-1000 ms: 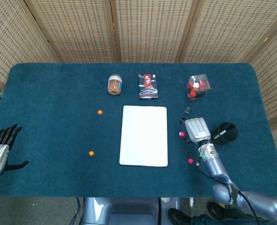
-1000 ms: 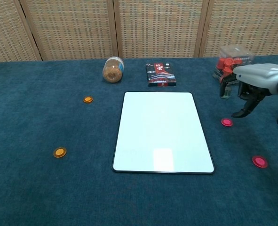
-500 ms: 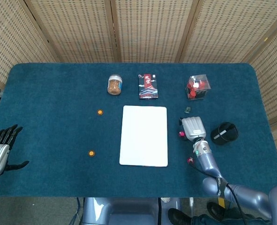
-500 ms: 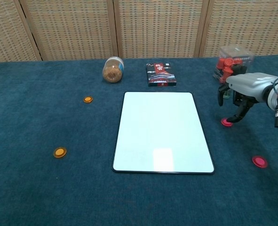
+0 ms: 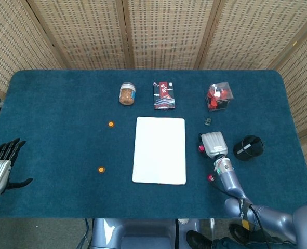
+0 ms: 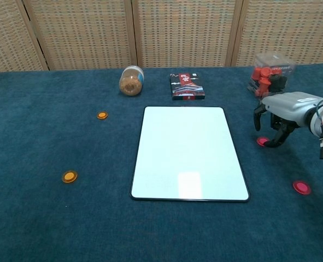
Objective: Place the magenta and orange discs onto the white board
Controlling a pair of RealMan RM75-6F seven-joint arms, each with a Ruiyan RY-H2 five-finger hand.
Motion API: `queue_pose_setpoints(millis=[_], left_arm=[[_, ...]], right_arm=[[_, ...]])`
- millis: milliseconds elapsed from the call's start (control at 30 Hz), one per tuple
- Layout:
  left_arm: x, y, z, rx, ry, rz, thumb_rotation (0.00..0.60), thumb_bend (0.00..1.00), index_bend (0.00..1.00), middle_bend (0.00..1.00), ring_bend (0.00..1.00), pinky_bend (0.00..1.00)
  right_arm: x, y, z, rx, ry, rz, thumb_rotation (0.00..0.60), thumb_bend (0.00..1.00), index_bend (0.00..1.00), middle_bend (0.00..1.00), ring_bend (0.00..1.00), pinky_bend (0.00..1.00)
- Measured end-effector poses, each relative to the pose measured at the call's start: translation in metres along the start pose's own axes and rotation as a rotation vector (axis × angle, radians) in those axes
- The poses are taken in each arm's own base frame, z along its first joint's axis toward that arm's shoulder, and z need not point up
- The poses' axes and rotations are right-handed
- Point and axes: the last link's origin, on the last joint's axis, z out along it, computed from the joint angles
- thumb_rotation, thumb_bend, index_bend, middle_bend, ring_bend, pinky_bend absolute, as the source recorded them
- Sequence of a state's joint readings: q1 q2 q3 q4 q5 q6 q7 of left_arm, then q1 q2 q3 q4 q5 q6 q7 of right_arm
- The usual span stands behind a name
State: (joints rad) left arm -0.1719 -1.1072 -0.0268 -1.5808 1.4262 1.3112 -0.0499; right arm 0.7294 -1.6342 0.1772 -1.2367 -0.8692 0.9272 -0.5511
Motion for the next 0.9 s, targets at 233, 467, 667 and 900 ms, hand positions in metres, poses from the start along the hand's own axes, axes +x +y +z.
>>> queue_pose_setpoints(millis=[233, 467, 667, 900], left_arm=[[0.0, 0.0, 0.001, 0.003, 0.0, 0.001, 0.6, 0.0, 0.0, 0.0, 0.0, 0.0], [-0.001, 0.001, 0.0, 0.002, -0.001, 0.003, 0.6, 0.0, 0.0, 0.0, 0.0, 0.0], [-0.001, 0.001, 0.0, 0.001, -0.004, 0.004, 0.6, 0.0, 0.0, 0.0, 0.0, 0.0], [-0.001, 0.001, 0.001, 0.002, -0.003, 0.004, 0.6, 0.0, 0.0, 0.0, 0.0, 0.0]], right_arm=[[-0.004, 0.001, 0.0, 0.002, -0.01, -0.005, 0.6, 0.31, 0.42, 0.96, 1.0, 1.0], [-0.008, 0.0, 0.0, 0.009, -0.013, -0.003, 0.6, 0.31, 0.42, 0.96, 1.0, 1.0], [-0.008, 0.0, 0.001, 0.006, -0.017, -0.004, 0.6, 0.31, 0.42, 0.96, 1.0, 1.0], [-0.011, 0.002, 0.003, -0.007, -0.038, -0.011, 0.6, 0.31, 0.42, 0.96, 1.0, 1.0]])
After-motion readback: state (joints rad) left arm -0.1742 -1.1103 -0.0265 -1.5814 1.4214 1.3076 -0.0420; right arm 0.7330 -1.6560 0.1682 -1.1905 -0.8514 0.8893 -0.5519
